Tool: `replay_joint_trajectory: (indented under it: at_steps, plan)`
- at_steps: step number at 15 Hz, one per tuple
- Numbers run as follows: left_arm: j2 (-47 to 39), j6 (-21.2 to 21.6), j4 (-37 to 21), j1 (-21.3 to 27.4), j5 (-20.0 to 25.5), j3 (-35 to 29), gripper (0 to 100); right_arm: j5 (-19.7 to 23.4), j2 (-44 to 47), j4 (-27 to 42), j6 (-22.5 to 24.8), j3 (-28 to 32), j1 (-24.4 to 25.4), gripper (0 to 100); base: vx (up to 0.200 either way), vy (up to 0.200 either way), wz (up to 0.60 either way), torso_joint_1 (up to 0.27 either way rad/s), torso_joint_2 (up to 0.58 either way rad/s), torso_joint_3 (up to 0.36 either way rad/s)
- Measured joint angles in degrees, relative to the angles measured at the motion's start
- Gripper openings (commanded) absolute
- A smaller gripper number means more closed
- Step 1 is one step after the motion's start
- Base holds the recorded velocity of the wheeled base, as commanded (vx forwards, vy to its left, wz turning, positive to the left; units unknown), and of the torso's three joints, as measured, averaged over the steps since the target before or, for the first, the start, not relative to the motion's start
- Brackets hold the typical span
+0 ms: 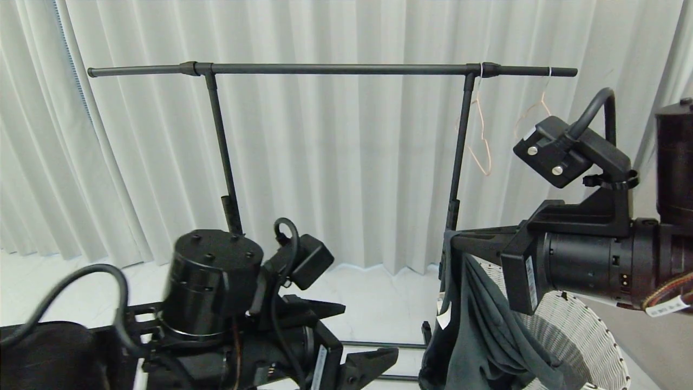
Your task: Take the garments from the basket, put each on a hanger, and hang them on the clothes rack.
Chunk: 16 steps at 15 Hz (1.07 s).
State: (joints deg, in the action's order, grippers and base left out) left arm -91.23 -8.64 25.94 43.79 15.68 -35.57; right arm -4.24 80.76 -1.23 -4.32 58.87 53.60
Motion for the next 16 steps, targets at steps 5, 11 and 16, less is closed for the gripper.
replay_joint_trajectory:
  at_steps: [5,11,16]
  plan:
    - [-13.84,-0.02,7.14,1.3,0.05,-5.52,100,0.01,-0.76,0.0,-0.69,-0.33,-0.13,0,0.0,0.0,0.0,0.0,0.0,0.0]
    - [-21.64,0.22,8.63,3.32,1.32,-9.41,100,0.26,-1.02,0.01,-0.85,-0.46,-0.09,0,0.0,0.0,0.0,0.0,0.0,0.0]
    - [-28.03,0.3,12.92,2.6,0.22,-14.45,100,0.45,-1.61,0.01,-0.8,-0.82,-0.09,0,0.0,0.0,0.0,0.0,0.0,0.0]
